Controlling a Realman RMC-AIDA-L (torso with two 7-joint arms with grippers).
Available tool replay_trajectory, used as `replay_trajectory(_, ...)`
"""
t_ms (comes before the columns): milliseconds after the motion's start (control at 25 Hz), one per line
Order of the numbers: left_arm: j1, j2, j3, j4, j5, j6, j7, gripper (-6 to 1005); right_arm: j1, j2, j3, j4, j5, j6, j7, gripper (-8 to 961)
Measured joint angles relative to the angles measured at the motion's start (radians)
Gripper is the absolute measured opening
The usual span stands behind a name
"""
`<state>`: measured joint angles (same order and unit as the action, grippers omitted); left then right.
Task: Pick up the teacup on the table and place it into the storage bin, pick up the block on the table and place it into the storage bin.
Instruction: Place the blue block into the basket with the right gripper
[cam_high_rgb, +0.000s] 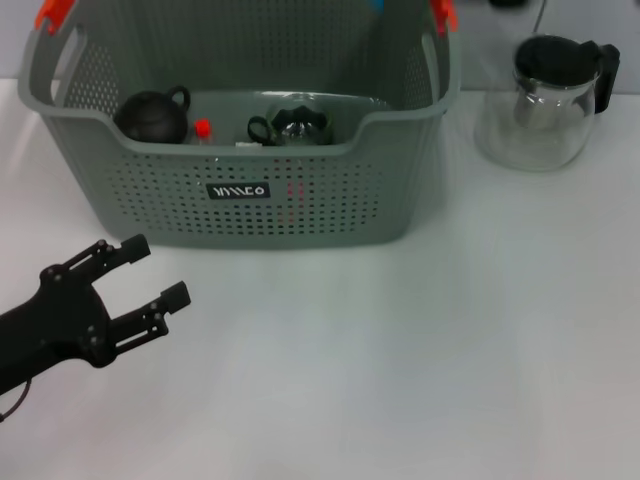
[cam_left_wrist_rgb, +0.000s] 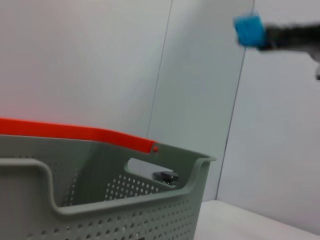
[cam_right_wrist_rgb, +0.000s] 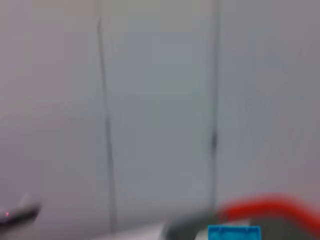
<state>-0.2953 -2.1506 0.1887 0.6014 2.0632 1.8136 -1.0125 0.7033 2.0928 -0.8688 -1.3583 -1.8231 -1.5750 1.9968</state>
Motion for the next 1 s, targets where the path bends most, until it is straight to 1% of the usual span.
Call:
replay_trajectory(40, -0.002, 0.0, 0.0, 0.0, 0.0, 0.003, -0.001, 828, 0.008, 0.002, -0.013, 0.004, 0.014, 0.048, 0.0, 436)
replay_trajectory(120, -0.002, 0.0, 0.0, 0.0, 0.0, 0.008, -0.001, 828, 0.034, 0.002, -0.072, 0.032, -0.006, 0.166, 0.008, 436)
replay_trajectory(240, -0.003, 0.0, 0.0, 0.0, 0.0, 0.01, -0.002, 829, 0.109, 0.001, -0.185, 0.124, -0.11, 0.346, 0.05, 450)
replay_trajectory(360, 0.0, 0.0, 0.0, 0.0, 0.0, 0.011, -0.003, 829, 0.235, 0.001, -0.248, 0.315, -0.27, 0.511, 0.124, 472)
replay_trajectory(480, 0.003, 0.0, 0.0, 0.0, 0.0, 0.017, -0.003, 829, 0.387, -0.005, -0.253, 0.584, -0.404, 0.656, 0.15, 494)
replay_trajectory(560, 0.002, 0.0, 0.0, 0.0, 0.0, 0.023, -0.003, 829, 0.449, -0.006, -0.254, 0.712, -0.445, 0.719, 0.146, 508)
replay_trajectory(640, -0.001, -0.003, 0.0, 0.0, 0.0, 0.028, -0.003, 829, 0.47, -0.003, -0.258, 0.769, -0.474, 0.753, 0.145, 522)
replay_trajectory(800, -0.004, -0.003, 0.001, 0.0, 0.0, 0.04, -0.003, 829, 0.478, 0.002, -0.258, 0.782, -0.488, 0.758, 0.15, 551)
replay_trajectory(920, -0.006, -0.003, 0.0, 0.001, -0.001, 0.04, -0.003, 829, 0.465, 0.001, -0.257, 0.741, -0.484, 0.735, 0.152, 573)
replay_trajectory(1000, -0.01, -0.003, 0.0, 0.001, -0.001, 0.041, -0.003, 829, 0.431, 0.004, -0.25, 0.676, -0.455, 0.72, 0.147, 587)
